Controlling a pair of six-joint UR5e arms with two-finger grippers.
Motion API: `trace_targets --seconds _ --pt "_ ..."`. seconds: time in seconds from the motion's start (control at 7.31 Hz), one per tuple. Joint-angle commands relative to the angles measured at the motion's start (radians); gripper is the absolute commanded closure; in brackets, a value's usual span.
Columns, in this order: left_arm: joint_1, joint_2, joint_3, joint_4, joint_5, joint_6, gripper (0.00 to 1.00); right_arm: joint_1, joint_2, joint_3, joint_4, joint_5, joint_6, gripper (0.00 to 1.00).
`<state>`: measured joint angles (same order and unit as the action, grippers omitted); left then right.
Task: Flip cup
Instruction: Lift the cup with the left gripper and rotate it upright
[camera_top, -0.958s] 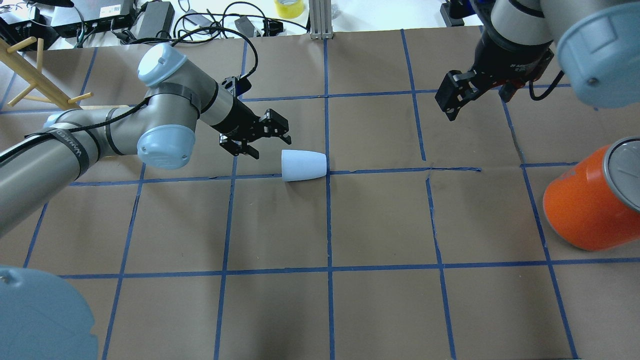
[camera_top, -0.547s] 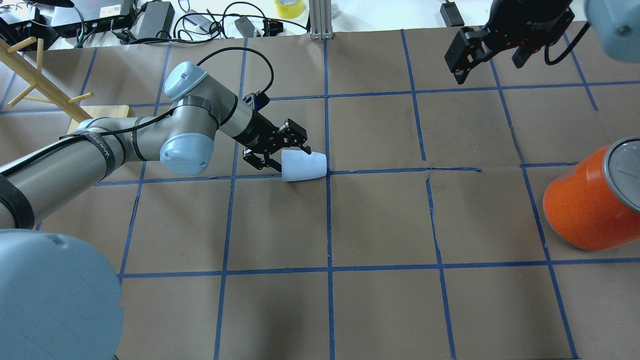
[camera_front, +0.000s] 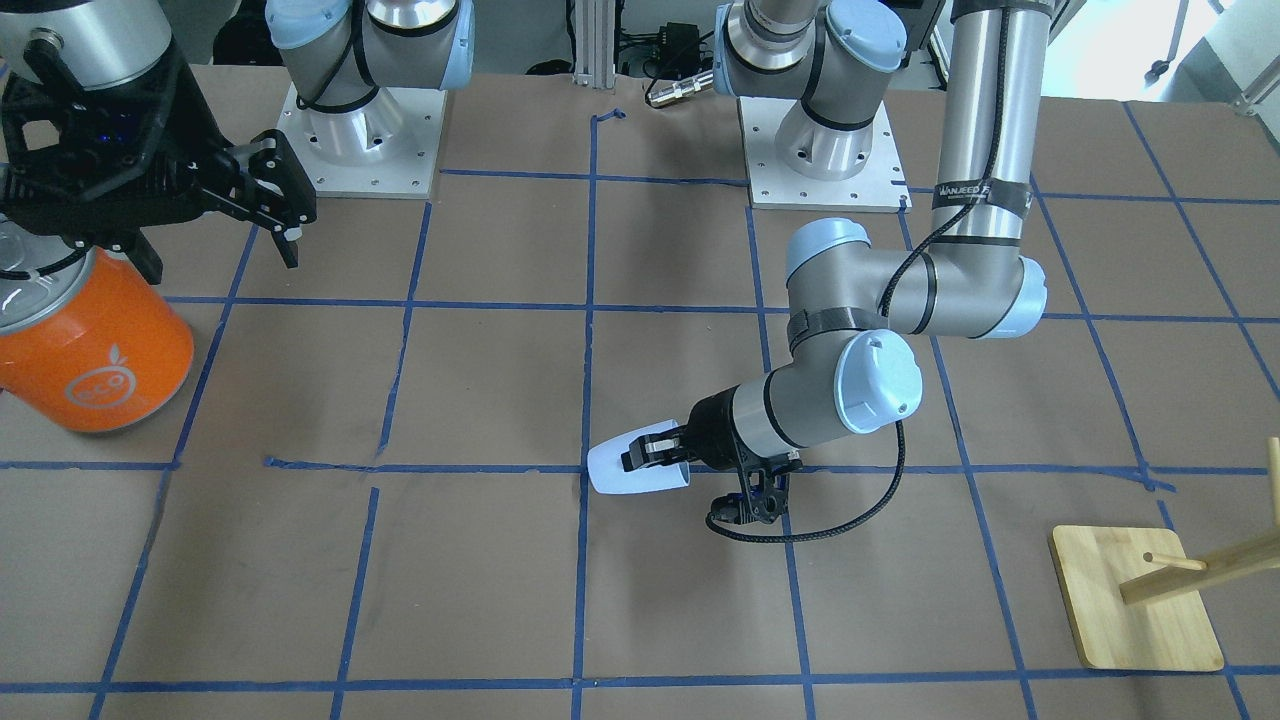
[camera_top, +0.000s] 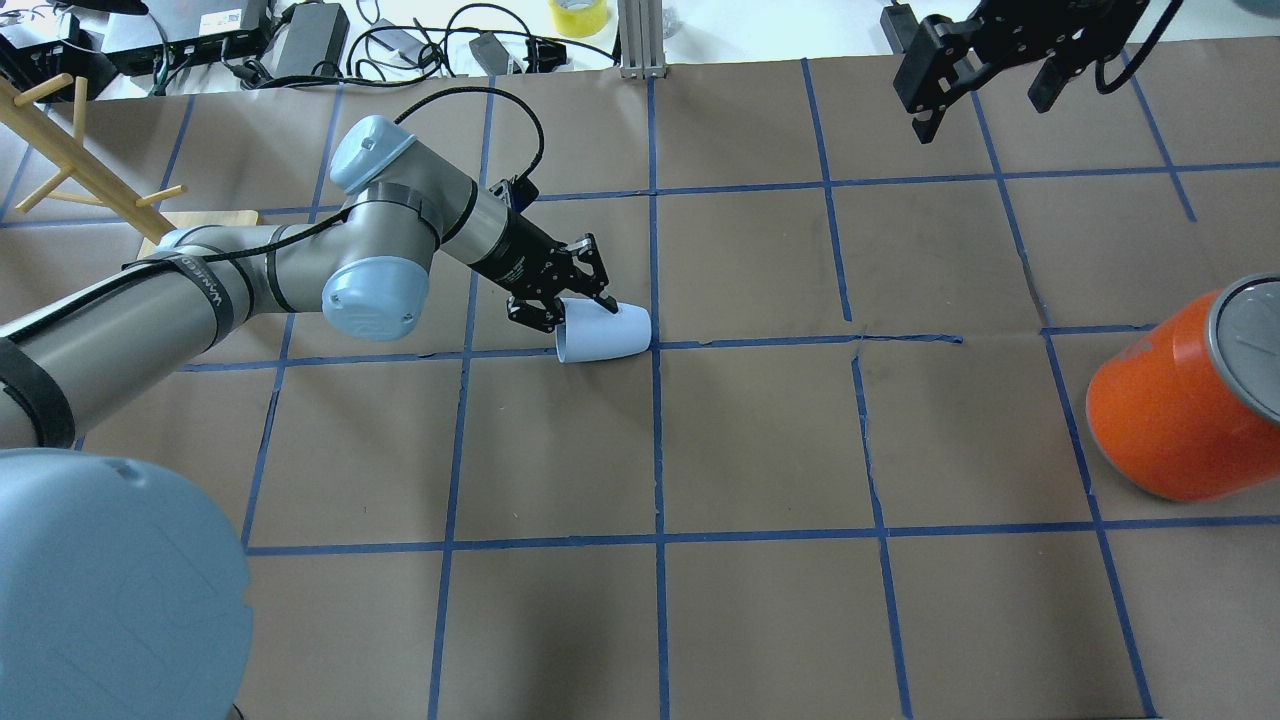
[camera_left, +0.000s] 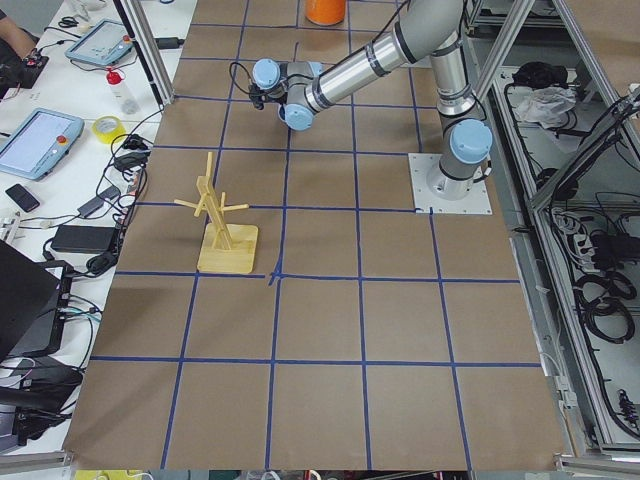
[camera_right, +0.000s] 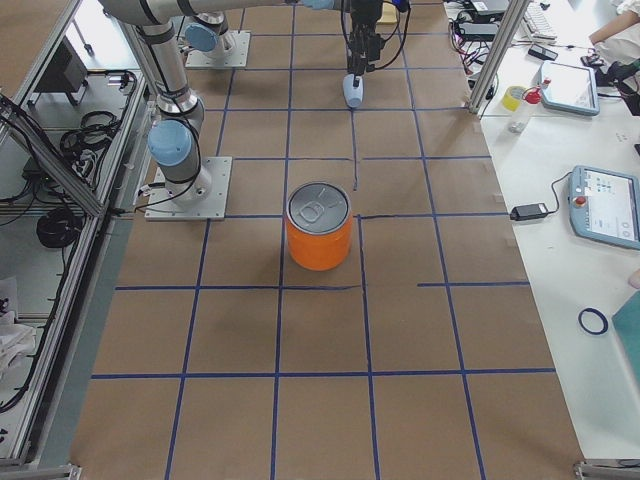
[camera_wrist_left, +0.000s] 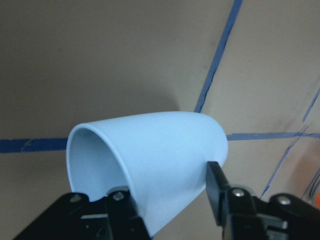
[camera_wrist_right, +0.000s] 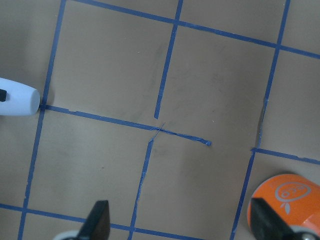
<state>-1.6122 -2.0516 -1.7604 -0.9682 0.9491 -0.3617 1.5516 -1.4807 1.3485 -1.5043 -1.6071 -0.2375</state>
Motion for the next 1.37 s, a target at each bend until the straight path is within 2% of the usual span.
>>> trace_targets --seconds 0.0,0.14,0.41,0.55,0.68,0.82,1.23 --pt "-0.001 0.007 0.065 -0.001 0.010 -0.144 1.00 -0.033 0.003 0.001 0.010 -0.001 -0.008 0.00" --pt "-0.003 0.017 0.082 0.000 0.069 -0.167 1.00 -0.038 0.002 0.001 0.009 -0.002 -0.008 0.00" --pt "-0.011 0.056 0.166 -0.044 0.297 -0.145 1.00 -0.035 0.010 0.004 0.012 -0.002 -0.008 0.00" --pt "-0.003 0.057 0.230 -0.081 0.385 -0.040 1.00 -0.035 0.011 0.004 0.012 -0.002 -0.006 0.00" --pt "0.003 0.051 0.267 -0.093 0.549 0.156 1.00 -0.035 0.013 0.012 0.013 -0.001 -0.006 0.00" --pt "0.017 0.042 0.269 -0.083 0.633 0.270 1.00 -0.035 0.010 0.035 0.006 0.002 -0.006 0.00" --pt "0.083 -0.001 0.242 -0.040 0.643 0.325 1.00 -0.035 0.005 0.047 0.001 0.007 -0.006 0.00"
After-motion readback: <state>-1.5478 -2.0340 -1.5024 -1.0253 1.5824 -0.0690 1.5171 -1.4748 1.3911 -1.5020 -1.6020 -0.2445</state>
